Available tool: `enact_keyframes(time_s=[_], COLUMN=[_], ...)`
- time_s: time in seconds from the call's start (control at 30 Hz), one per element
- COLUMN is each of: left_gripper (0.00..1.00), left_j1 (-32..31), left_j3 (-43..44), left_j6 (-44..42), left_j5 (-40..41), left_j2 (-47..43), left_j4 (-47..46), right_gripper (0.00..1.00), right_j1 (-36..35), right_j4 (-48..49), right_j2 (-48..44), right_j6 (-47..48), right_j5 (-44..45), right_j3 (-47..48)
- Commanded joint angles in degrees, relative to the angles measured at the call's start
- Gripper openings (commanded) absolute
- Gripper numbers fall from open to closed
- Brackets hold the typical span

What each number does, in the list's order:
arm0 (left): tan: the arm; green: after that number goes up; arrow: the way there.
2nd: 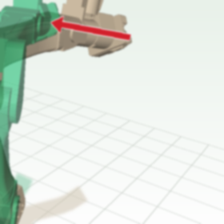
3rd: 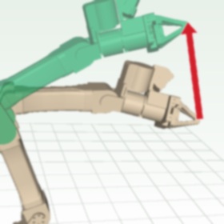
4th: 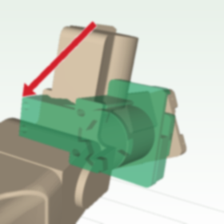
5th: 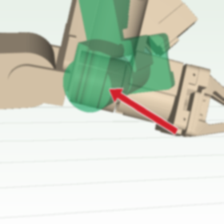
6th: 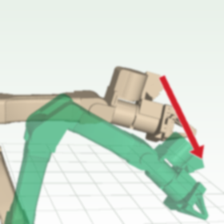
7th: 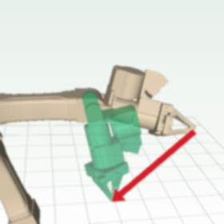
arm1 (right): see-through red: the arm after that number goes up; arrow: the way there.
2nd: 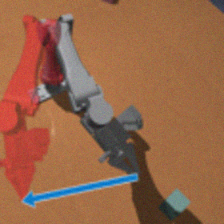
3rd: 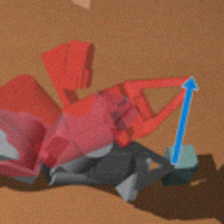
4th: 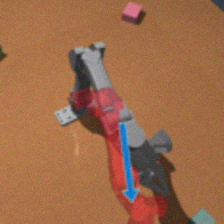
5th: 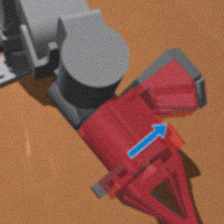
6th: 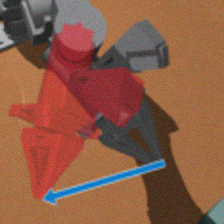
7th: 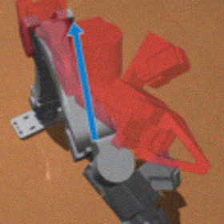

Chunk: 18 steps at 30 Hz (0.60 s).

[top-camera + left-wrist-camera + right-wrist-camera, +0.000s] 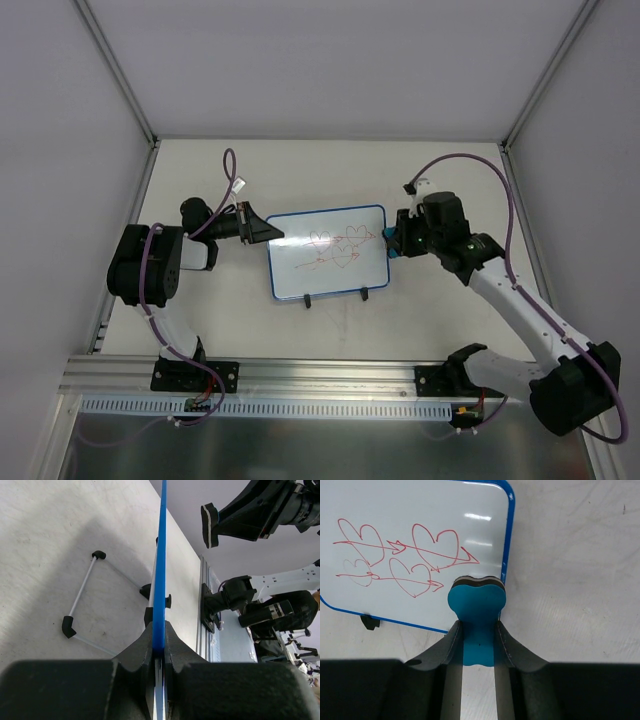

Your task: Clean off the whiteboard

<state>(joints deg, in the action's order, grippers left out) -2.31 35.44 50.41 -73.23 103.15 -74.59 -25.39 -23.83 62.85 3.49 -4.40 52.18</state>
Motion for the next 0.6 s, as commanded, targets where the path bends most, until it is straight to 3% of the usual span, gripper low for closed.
enact_keyframes(time_s=[0.0,0.4,0.57], left_gripper=[0.00,0.00,0.00], left_j1=[-0.3,-0.2,-0.2], left_j3=[1.1,1.7,1.1], left_j6=[-2.7,-0.2,-0.2], left_j5=[-1.3,-2.7,-2.6], left_j2=[1.4,4.8,4.5], left_j4=[-15.9,-20.0,-20.5], right_gripper=[0.13,0.00,0.00], right_j1=[-4.3,-17.8,-21.4], right_j4=[3.1,7.3,8.4], right_j2=[1.5,12.3,16.3], right_j6=[0.5,1.4,2.2], right_j5=[3.2,15.7,19.1], right_j3=[3.5,8.7,11.4])
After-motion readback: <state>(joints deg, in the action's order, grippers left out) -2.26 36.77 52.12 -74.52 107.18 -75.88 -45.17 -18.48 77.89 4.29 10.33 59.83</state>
